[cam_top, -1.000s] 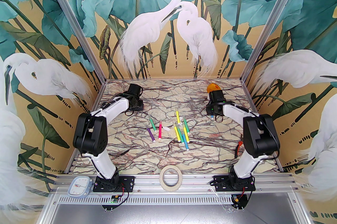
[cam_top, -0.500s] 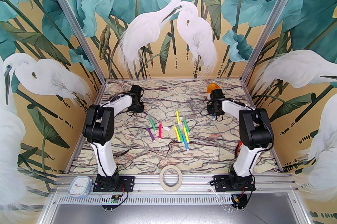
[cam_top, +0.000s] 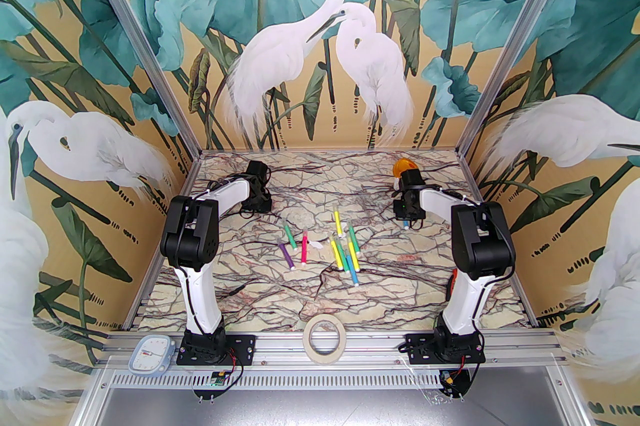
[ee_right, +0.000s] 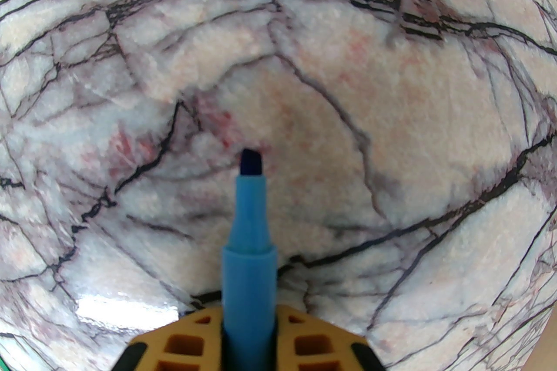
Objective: Open the pen caps
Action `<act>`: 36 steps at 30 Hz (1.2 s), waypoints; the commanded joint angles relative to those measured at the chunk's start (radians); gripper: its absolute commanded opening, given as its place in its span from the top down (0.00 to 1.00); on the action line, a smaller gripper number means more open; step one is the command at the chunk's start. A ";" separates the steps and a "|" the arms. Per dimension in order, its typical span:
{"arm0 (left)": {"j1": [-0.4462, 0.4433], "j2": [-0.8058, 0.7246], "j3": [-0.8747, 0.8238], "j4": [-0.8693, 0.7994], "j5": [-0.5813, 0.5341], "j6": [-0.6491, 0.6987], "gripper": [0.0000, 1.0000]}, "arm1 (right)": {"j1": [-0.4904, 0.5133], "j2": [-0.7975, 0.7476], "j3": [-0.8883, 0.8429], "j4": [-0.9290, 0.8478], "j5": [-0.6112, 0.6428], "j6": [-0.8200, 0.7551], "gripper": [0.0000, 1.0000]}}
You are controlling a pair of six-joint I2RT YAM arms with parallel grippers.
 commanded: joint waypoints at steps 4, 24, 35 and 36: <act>0.004 0.045 0.005 -0.019 0.038 0.011 0.71 | -0.007 0.022 0.026 -0.025 0.006 0.005 0.77; 0.004 -0.095 -0.069 0.037 0.119 0.003 0.44 | 0.016 -0.079 0.012 -0.064 0.001 0.003 0.64; 0.004 -0.368 -0.258 0.148 0.207 -0.029 0.31 | 0.220 -0.156 0.048 -0.192 0.047 -0.015 0.50; 0.004 -0.397 -0.287 0.170 0.219 -0.034 0.31 | 0.242 -0.159 0.049 -0.196 0.029 -0.010 0.49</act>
